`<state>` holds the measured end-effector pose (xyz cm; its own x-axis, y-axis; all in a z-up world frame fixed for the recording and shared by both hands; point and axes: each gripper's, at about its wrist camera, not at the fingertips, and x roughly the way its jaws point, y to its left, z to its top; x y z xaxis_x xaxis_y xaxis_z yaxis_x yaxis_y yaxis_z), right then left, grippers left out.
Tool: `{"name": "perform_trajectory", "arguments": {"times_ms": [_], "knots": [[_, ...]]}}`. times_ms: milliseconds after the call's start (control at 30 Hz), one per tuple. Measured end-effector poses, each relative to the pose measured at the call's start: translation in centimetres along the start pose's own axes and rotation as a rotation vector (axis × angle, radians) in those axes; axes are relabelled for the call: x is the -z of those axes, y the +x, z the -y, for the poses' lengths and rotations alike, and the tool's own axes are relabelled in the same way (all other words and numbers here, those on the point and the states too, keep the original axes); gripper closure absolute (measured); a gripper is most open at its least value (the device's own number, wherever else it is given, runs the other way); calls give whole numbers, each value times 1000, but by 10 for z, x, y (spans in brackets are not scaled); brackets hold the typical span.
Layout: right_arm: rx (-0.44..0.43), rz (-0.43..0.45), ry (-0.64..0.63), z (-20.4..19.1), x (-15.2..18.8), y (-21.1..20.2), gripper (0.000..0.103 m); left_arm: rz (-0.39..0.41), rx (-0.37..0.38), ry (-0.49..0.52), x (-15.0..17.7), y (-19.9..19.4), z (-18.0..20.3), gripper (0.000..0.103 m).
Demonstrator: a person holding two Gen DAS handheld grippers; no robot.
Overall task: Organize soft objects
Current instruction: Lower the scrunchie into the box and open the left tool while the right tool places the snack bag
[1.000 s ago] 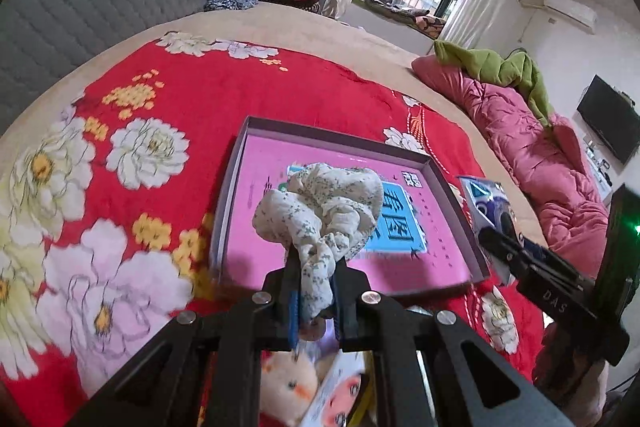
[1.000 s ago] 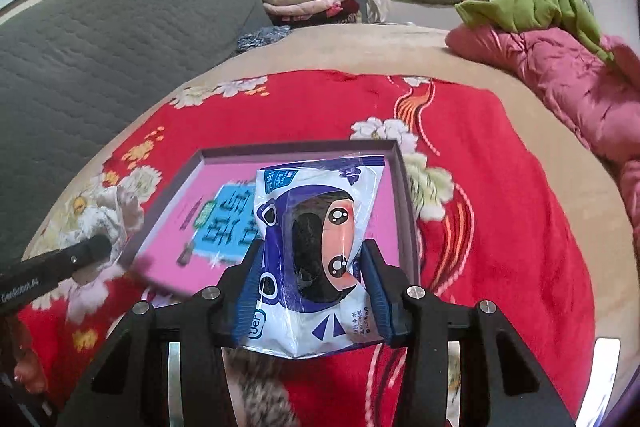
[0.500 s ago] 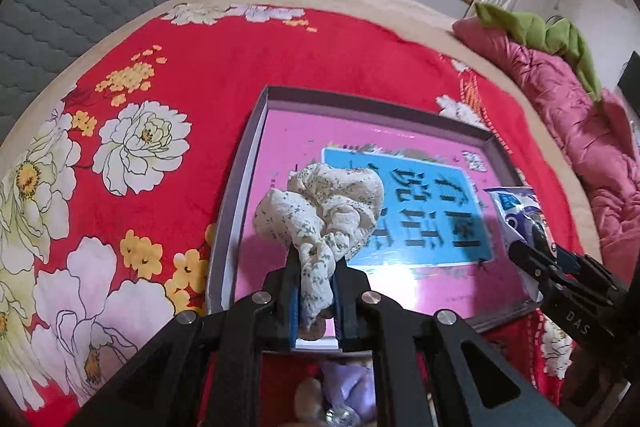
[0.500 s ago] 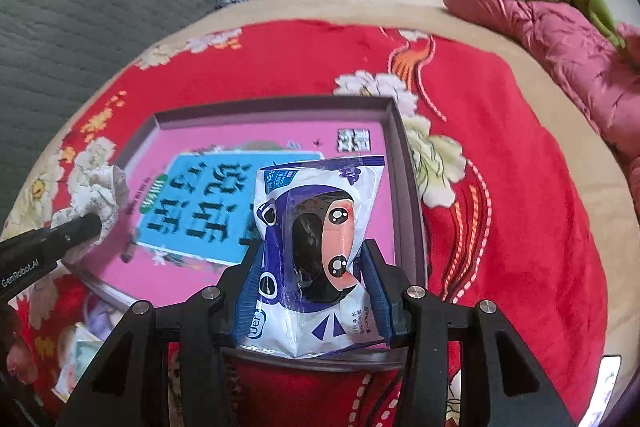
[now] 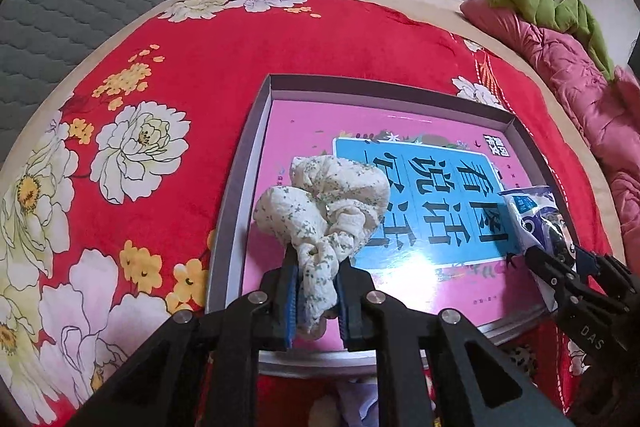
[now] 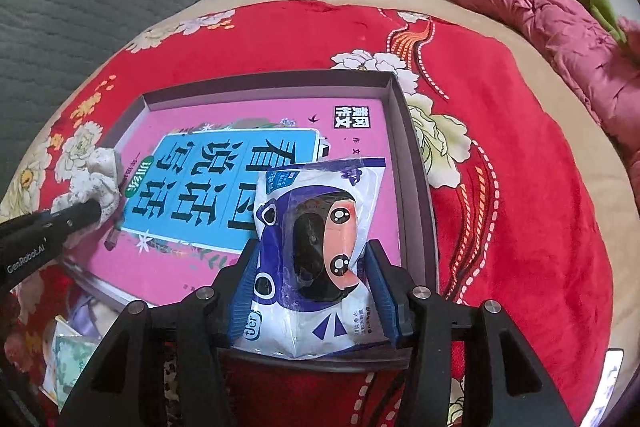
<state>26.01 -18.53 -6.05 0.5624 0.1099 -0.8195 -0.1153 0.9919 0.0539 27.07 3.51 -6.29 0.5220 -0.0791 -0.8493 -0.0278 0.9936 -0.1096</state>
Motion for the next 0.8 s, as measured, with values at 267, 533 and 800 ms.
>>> {"name": "perform_trajectory", "arguments": {"times_ms": [267, 533, 800], "knots": [[0, 11, -6, -2, -2, -5, 39, -6, 4, 15, 0, 3, 3, 63], [-19, 48, 2, -1, 0, -21, 37, 17, 33, -3, -2, -10, -1, 51], [-50, 92, 8, -4, 3, -47, 36, 76, 27, 9, -4, -38, 0, 43]]}}
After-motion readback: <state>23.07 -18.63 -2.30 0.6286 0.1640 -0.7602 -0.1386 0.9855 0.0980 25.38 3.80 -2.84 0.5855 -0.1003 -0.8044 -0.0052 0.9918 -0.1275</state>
